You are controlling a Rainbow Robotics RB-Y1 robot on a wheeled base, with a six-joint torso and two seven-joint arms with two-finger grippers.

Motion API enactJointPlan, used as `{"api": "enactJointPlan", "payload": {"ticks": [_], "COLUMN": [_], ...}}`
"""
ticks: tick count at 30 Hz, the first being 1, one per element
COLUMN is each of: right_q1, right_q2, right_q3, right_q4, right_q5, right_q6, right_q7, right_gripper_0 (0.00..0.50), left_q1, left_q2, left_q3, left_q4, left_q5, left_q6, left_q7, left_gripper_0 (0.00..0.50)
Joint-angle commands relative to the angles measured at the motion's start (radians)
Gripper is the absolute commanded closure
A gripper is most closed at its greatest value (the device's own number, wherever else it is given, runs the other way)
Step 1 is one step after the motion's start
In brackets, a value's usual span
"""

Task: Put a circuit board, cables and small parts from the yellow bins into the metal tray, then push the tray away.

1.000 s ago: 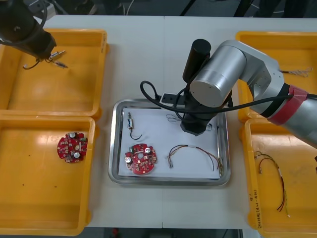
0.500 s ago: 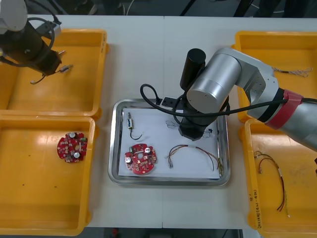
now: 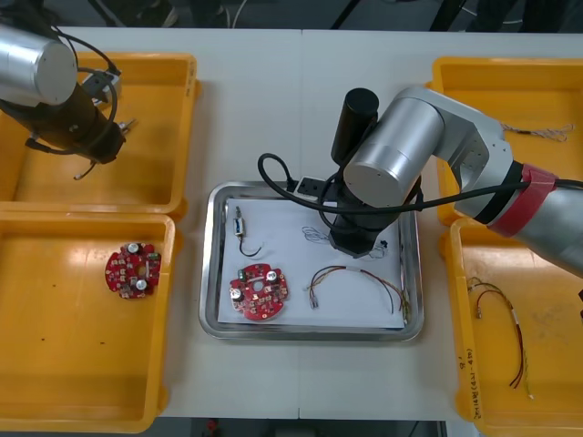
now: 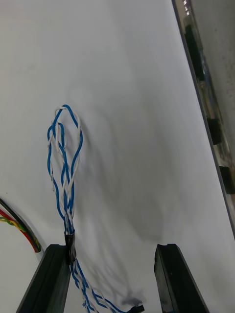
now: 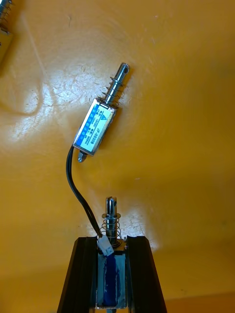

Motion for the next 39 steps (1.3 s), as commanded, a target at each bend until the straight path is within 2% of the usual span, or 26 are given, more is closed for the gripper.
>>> {"api": "enactJointPlan", "payload": {"ticks": [1, 5, 13, 25, 34, 35, 36, 37, 39], "right_q1": [-0.041, -0.044, -0.080, -0.080, -0.080, -0.080, -0.080, -0.080, -0.080], "right_q2": [-0.015, -0.018, -0.020, -0.044, -0.061, -0.060, -0.060, -0.060, -0.061], "right_q3": [-0.053, -0.078, -0.078, -0.078, -0.078, -0.078, -0.078, -0.074, -0.071], "right_q4": [-0.020, -0.018, -0.020, -0.036, -0.046, -0.046, -0.046, -0.046, -0.046], "right_q5": [0.002, 0.008, 0.006, -0.030, -0.043, -0.043, -0.044, -0.047, -0.041], "right_q6": [-0.005, -0.005, 0.049, 0.059, 0.059, 0.059, 0.063, 0.064, 0.063], "right_q7": [0.002, 0.006, 0.008, 0.008, 0.009, 0.009, 0.008, 0.008, 0.009], "right_gripper_0": [0.000, 0.000, 0.000, 0.000, 0.000, 0.093, 0.332, 0.395, 0.475], "left_q1": [0.022, 0.036, 0.039, 0.039, 0.039, 0.039, 0.039, 0.039, 0.039], "left_q2": [0.045, 0.045, 0.045, 0.046, 0.077, 0.080, 0.088, 0.092, 0.100], "left_q3": [-0.036, -0.046, -0.058, -0.078, -0.076, -0.073, -0.069, -0.059, -0.040], "left_q4": [-0.032, -0.032, -0.032, -0.047, -0.193, -0.200, -0.217, -0.231, -0.249], "left_q5": [-0.002, 0.012, 0.115, 0.133, 0.142, 0.145, 0.150, 0.156, 0.162], "left_q6": [-0.036, -0.059, -0.049, -0.006, 0.109, 0.116, 0.128, 0.140, 0.163], "left_q7": [0.103, 0.118, 0.189, 0.253, 0.359, 0.362, 0.368, 0.370, 0.371], "left_gripper_0": [0.500, 0.500, 0.500, 0.500, 0.500, 0.500, 0.500, 0.500, 0.500]}}
